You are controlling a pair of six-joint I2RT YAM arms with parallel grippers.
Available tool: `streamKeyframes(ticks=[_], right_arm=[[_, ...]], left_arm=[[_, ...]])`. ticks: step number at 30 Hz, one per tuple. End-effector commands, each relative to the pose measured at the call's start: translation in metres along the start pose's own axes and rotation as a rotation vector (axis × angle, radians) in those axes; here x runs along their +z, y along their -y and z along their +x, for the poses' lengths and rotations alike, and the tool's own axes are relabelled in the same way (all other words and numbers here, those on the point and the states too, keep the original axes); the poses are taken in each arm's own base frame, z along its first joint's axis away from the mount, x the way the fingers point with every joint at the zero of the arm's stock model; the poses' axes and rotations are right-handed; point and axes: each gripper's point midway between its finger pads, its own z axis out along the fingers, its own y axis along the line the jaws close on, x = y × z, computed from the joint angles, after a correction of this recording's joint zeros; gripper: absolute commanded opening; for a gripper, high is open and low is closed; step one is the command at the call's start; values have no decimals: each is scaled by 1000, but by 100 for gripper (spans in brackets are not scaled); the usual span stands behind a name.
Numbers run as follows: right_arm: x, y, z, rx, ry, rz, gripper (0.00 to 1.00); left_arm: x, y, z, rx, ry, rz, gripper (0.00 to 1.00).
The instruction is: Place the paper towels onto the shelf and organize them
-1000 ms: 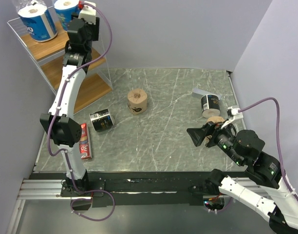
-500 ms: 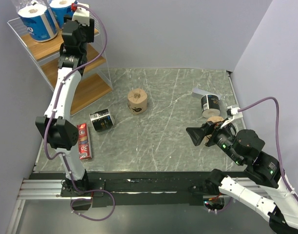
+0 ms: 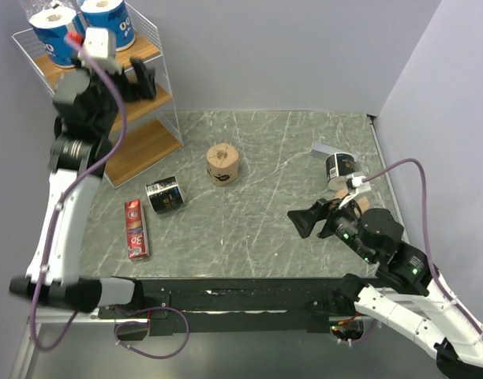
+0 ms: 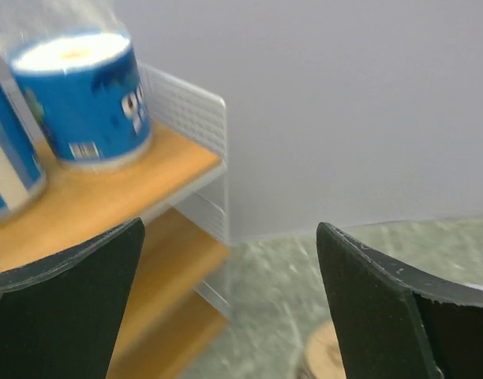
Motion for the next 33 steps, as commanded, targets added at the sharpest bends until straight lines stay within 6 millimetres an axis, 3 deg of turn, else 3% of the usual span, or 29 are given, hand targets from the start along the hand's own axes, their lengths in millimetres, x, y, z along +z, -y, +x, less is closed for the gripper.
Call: streamKeyframes(ticks=[1,2,3,4,5,6,7,8,9,12,13,15,17,22,29,33], right_arm=[[10,-10,4,31,23,-62,98],[13,-10,8,31,11,-66,98],[17,-12,10,39,10,-76,98],[19,-16,12,40,1,-95,98],[24,-17,17,41,-14,-99,98],[28,-20,15,47,-8,-110,98],[34,-21,17,45,-17,-110,98],[39,-20,20,45,-25,-102,98],[44,-22,17,57,-14,-100,98],[61,-21,18,95,-37,-51,97],[70,-21,23,97,-64,-42,97],[75,-30,21,105,-80,-67,97],[83,-36,24,107,-100,-87,96],[86,-37,32,121,-110,-101,96],[88,-30,50,141,-124,-106,96],[98,-32,37,139,-89,-83,96]], left_arm=[[-56,21,73,-196,-233,61,97],[-67,23,86,-231,-267,61,96],[-78,23,126,-247,-354,48,96],[-98,25,128,-262,-354,51,97],[-108,23,144,-279,-387,33,96],[-120,22,181,-291,-461,9,97],[-133,20,183,-303,-447,0,96],[-140,21,195,-317,-468,-3,97],[-150,21,220,-323,-520,-14,97],[-171,14,245,-346,-566,-75,96],[-174,14,251,-375,-577,-98,96],[-177,-9,263,-395,-562,-255,96],[-177,-13,266,-447,-549,-305,96],[-170,-1,276,-518,-567,-267,96],[-171,-1,314,-565,-629,-282,97],[-168,0,332,-541,-677,-266,96]])
